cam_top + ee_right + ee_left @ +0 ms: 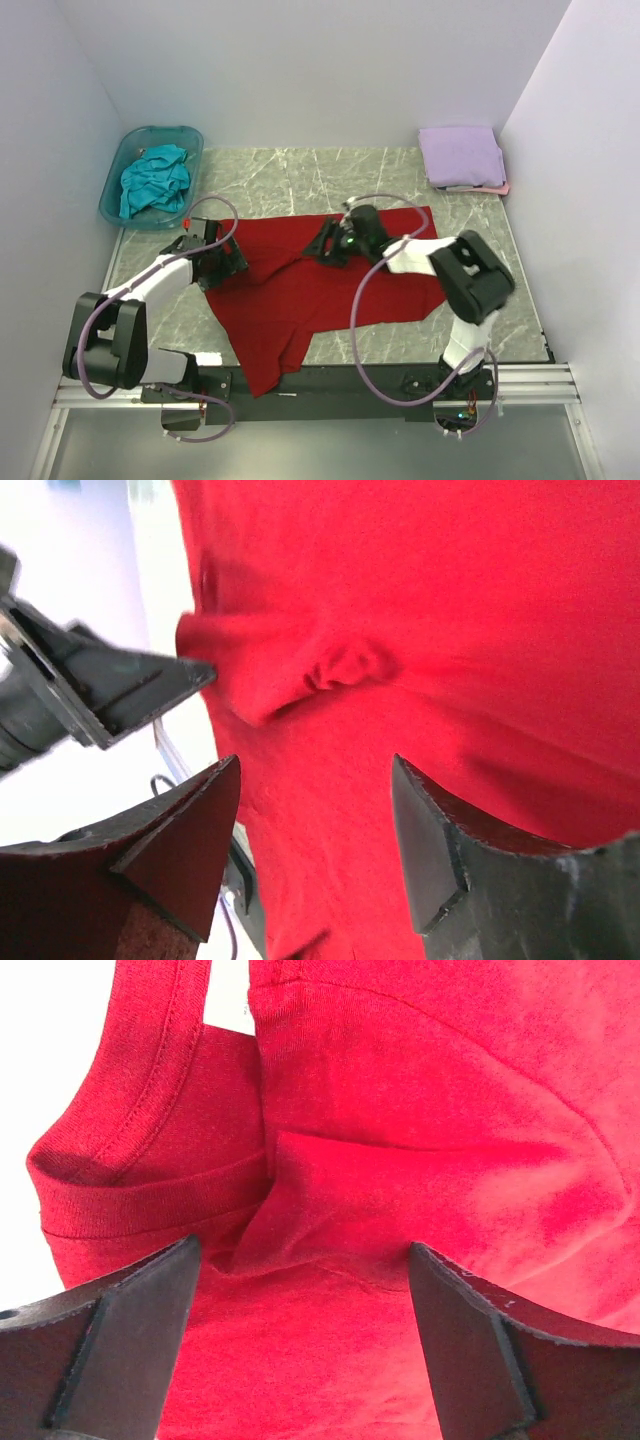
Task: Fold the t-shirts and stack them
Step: Fold the tshirt
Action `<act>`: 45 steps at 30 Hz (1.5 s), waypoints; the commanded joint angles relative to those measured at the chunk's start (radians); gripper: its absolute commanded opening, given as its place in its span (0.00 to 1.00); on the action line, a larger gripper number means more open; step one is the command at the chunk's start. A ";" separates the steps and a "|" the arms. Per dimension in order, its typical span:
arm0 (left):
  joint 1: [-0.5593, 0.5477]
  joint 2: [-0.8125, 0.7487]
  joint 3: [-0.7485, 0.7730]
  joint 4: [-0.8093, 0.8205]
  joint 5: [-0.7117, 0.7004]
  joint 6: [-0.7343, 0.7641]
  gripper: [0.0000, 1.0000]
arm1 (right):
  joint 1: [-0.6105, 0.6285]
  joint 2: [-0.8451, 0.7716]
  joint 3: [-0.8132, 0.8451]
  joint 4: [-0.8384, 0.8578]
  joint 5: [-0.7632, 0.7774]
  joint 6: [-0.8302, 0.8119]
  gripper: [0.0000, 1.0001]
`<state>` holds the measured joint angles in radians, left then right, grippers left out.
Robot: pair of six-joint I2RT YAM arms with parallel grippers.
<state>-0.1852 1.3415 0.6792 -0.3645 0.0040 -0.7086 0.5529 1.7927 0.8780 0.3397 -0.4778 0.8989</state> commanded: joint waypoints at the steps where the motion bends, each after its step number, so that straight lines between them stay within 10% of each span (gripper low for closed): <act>1: -0.003 0.004 0.052 0.029 0.013 0.058 0.93 | 0.059 0.075 0.045 0.275 -0.041 0.093 0.70; 45: -0.003 -0.004 0.148 0.015 -0.001 0.135 0.93 | 0.142 0.234 0.347 0.212 -0.055 0.042 0.66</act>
<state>-0.1848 1.3891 0.7918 -0.3378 0.0265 -0.5941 0.7078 2.0743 1.1500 0.6006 -0.5301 0.9668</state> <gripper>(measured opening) 0.929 0.662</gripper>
